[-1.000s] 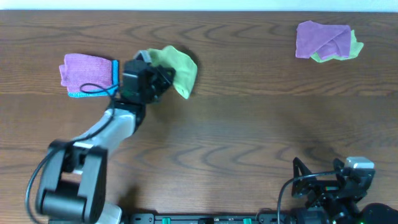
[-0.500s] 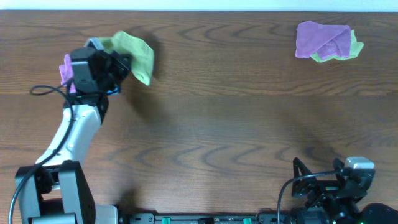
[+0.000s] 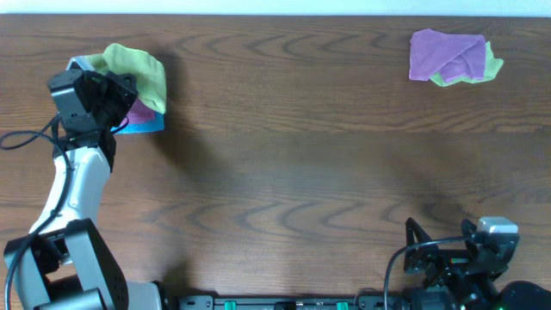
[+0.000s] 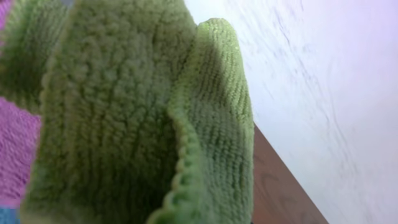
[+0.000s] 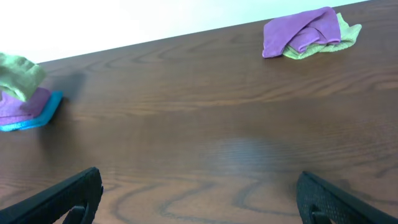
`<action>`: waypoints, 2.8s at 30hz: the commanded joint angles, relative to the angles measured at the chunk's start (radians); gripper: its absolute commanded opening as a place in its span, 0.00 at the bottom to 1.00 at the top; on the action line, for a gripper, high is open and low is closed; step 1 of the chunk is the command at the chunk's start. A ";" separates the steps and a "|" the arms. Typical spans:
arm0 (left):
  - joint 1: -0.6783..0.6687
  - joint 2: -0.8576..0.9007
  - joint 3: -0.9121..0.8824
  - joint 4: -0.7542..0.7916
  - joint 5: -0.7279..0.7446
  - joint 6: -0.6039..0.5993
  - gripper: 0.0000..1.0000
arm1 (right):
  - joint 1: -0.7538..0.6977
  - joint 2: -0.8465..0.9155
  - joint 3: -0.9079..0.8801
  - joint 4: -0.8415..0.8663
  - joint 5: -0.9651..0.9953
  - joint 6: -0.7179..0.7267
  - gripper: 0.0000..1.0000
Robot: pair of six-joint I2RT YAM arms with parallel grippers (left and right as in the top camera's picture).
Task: Fold the cloth
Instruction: 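Carry the green cloth left with the left gripper onto the pink-blue stack, then lower the cloth onto the stack and open the left gripper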
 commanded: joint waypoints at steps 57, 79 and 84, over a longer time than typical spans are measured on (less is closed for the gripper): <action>0.192 0.222 0.025 0.076 0.034 0.025 0.90 | -0.008 -0.002 -0.005 -0.001 0.010 0.013 0.99; 0.236 -0.097 0.025 -0.249 0.115 0.187 0.95 | -0.008 -0.002 -0.005 -0.001 0.011 0.013 0.99; 0.236 -0.243 0.025 -0.356 0.127 0.243 0.95 | -0.008 -0.002 -0.005 -0.001 0.010 0.013 0.99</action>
